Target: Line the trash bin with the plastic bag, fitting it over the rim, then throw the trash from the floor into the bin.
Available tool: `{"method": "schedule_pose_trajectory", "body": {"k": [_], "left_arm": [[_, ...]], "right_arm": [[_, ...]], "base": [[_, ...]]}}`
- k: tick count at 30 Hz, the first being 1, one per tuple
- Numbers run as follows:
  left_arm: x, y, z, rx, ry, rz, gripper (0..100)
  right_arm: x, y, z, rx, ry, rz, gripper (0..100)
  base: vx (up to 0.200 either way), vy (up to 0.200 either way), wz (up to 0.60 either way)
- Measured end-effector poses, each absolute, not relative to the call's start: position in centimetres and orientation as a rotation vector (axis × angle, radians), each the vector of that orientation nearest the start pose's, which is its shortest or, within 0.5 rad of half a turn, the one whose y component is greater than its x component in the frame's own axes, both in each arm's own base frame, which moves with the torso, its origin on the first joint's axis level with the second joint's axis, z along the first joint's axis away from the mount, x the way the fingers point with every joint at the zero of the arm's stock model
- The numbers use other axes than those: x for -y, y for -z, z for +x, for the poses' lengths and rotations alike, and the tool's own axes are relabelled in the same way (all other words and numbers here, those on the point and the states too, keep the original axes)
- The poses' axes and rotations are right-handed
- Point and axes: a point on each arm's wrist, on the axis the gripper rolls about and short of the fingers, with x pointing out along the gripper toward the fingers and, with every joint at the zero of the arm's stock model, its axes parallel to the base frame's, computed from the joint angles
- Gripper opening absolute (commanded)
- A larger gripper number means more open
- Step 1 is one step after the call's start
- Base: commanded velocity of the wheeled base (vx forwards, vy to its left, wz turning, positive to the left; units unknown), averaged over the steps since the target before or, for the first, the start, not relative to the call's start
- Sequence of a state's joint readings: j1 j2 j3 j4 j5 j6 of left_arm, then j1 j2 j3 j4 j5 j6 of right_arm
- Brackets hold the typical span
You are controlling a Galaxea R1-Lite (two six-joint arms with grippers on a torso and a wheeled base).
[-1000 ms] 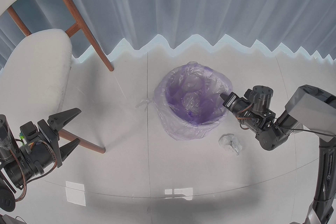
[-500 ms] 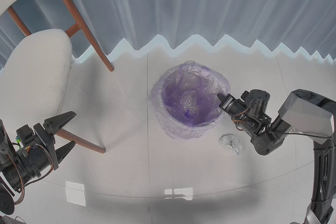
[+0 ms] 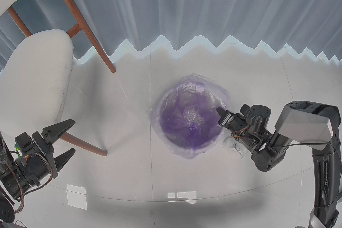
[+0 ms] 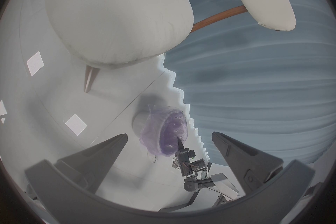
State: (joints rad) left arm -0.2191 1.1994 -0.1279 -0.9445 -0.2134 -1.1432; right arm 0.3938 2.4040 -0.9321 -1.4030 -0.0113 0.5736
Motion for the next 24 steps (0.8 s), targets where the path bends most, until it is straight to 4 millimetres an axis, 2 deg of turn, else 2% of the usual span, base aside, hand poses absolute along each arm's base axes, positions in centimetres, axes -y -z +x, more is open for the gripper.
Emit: {"method": "schedule_pose_trajectory", "body": {"k": [7, 14, 19, 24], "left_arm": [[3.5, -15.1, 13.5, -0.346, 0.318, -1.123, 100], [3.4, -15.2, 13.3, -0.332, 0.322, -1.126, 100], [3.3, -15.4, 13.0, -0.315, 0.329, -1.127, 100], [3.0, -15.3, 12.4, -0.294, 0.331, -1.112, 100]], "right_arm": [[-16.6, -1.9, 37.0, -0.205, -0.372, 0.553, 100], [-16.3, -1.5, 35.6, -0.216, -0.376, 0.551, 100], [-15.1, -2.1, 34.3, -0.217, -0.358, 0.551, 100], [-12.7, -4.0, 33.5, -0.19, -0.314, 0.56, 100]], "base": [[0.0, 0.0, 0.0], [0.0, 0.0, 0.0], [0.0, 0.0, 0.0], [0.0, 0.0, 0.0]]}}
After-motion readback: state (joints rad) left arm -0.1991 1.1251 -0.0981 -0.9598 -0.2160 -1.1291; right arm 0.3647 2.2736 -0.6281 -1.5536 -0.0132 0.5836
